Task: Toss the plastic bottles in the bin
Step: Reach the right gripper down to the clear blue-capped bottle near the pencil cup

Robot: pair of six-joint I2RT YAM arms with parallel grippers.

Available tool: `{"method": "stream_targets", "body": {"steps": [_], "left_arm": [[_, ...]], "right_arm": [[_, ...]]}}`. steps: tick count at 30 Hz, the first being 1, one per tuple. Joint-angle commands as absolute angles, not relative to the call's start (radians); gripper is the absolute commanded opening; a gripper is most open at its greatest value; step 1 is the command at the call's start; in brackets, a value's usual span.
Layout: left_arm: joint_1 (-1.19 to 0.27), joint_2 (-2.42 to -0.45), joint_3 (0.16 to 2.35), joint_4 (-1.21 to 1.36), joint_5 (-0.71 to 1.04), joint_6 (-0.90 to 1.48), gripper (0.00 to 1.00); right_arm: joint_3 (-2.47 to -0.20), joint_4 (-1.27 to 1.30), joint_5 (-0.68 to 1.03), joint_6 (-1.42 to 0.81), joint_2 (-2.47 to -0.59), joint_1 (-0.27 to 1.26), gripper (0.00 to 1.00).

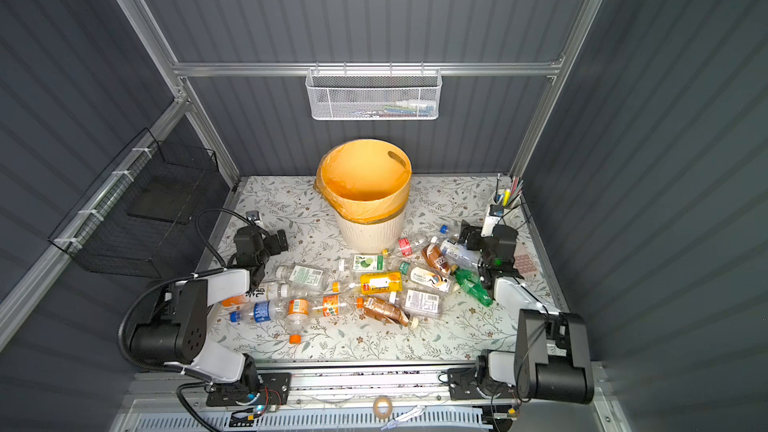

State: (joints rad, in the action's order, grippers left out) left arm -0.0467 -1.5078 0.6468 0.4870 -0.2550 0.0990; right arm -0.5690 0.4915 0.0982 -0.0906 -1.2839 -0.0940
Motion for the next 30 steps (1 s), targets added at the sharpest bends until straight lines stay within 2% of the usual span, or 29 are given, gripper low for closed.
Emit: {"method": "stream_targets", "body": {"steps": [1,5,8,21,30], "left_arm": [[-0.051,-1.431,0.722,0.213,-0.259,0.199,1.00],[-0.052,-1.375,0.732,0.152,-0.211,0.265,1.00],[-0.052,-1.355,0.720,0.145,-0.170,0.299,1.00],[-0.052,-1.364,0.732,0.092,-0.123,0.328,1.00],[-0.052,-1.370,0.728,0.084,-0.115,0.327,1.00]], "right_arm": [[-0.689,0.108,0.148,-0.076,-1.262,-0.100,0.99],[-0.866,-0.164,0.158,0.005,-1.319,-0.084,0.99],[-0.939,-0.258,0.128,0.079,-1.365,-0.048,0.98],[-1.165,-0.468,-0.014,0.214,-1.630,-0.015,0.90],[-1.205,-0.512,0.011,0.265,-1.699,-0.012,0.86]]}}
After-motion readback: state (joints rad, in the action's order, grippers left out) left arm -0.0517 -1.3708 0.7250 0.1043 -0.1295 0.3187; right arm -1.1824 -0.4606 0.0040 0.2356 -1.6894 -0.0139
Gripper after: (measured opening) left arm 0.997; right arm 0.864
